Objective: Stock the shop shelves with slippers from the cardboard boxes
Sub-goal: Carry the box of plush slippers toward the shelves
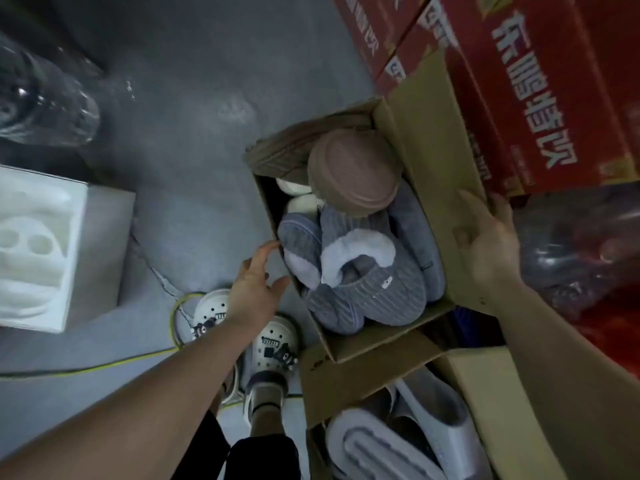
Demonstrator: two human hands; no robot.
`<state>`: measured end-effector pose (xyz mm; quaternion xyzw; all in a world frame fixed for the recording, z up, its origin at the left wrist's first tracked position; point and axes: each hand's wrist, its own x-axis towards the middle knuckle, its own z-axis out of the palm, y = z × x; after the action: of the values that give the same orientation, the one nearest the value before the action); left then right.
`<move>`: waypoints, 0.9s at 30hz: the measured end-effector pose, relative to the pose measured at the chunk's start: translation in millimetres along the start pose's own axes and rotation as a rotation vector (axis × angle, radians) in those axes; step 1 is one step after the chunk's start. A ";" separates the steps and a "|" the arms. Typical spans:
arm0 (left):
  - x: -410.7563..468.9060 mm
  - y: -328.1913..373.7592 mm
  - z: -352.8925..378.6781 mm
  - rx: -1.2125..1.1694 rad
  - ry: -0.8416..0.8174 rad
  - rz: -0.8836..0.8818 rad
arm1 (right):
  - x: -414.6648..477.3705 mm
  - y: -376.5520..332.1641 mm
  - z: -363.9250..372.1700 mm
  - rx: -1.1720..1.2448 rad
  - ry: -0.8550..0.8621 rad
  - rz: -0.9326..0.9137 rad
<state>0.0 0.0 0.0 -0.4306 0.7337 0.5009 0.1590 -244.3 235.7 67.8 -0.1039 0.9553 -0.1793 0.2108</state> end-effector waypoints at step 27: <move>50.6 5.5 7.0 0.191 0.210 0.005 | -7.7 -30.0 19.1 -0.125 0.108 0.101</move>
<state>-35.0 -17.1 -33.4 -0.4618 0.7917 0.3814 0.1204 -225.4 204.7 66.0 -0.0585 0.9786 -0.1139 0.1609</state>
